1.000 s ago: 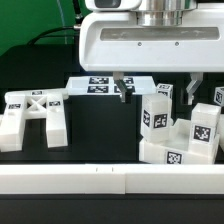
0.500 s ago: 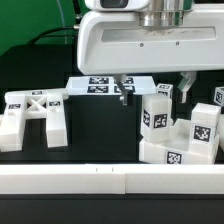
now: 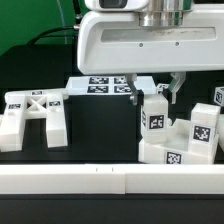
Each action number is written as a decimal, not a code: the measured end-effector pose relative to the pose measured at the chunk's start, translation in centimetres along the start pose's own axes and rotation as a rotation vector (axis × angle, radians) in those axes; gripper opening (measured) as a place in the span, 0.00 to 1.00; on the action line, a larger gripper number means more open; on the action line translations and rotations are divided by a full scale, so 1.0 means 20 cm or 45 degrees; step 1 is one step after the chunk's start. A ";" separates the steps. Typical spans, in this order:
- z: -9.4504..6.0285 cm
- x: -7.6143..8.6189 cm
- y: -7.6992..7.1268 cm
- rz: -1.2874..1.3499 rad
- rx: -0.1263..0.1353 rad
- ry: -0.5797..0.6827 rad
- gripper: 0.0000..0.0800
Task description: Assemble chair
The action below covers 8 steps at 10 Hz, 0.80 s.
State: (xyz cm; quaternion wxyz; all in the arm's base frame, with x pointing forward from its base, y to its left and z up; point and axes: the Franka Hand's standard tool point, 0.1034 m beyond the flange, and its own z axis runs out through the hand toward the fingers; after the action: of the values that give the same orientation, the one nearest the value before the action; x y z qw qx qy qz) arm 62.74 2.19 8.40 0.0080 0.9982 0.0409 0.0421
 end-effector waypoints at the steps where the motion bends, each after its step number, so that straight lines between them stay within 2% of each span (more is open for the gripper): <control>1: 0.00 0.00 0.00 0.131 0.003 0.000 0.36; 4: 0.00 0.00 -0.03 0.490 0.004 -0.001 0.36; 7: 0.00 0.00 -0.04 0.858 0.019 -0.002 0.36; 8: 0.00 0.00 -0.05 1.030 0.036 -0.006 0.36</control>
Offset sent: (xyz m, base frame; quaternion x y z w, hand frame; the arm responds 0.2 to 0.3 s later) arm -0.0030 0.0005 0.0026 -0.0190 0.0070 0.2618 0.9649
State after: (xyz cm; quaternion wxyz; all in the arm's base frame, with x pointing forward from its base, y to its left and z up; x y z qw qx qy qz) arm 62.63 3.11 8.29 -0.0229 0.9339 -0.3548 0.0389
